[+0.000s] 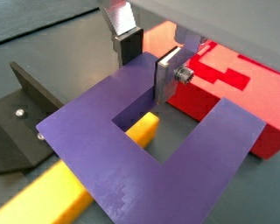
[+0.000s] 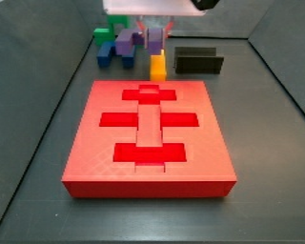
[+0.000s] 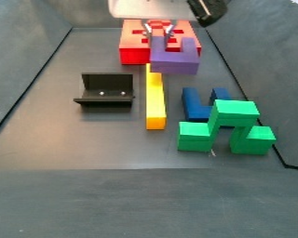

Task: Pick up the purple object. Move up. Place the purple object on the fixture. Regrasp the purple object. Move to above the board. Insert the purple object.
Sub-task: Place the purple object on the fixture.

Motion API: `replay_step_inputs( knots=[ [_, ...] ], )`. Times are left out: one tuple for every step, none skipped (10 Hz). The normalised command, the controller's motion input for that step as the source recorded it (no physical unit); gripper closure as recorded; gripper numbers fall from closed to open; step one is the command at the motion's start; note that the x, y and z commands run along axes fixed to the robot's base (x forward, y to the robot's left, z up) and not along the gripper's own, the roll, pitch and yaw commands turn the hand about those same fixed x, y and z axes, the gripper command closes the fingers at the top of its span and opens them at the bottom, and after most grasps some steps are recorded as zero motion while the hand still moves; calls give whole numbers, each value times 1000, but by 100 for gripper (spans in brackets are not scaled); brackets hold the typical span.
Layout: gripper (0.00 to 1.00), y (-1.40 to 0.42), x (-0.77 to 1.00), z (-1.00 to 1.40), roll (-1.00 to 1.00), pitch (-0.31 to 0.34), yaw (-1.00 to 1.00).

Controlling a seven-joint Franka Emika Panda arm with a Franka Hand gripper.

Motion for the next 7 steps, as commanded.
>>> replay_step_inputs(
  knots=[
    [100, 123, 903, 209, -363, 346, -129],
    [100, 106, 894, 183, -380, 369, -117],
    [100, 103, 889, 174, -391, 374, -97],
    [100, 97, 886, 151, -400, 389, -80],
    [100, 80, 889, 137, -409, 389, -69],
    [100, 69, 903, 120, -409, 377, -66],
    [100, 60, 917, 117, -411, 346, -66]
  ],
)
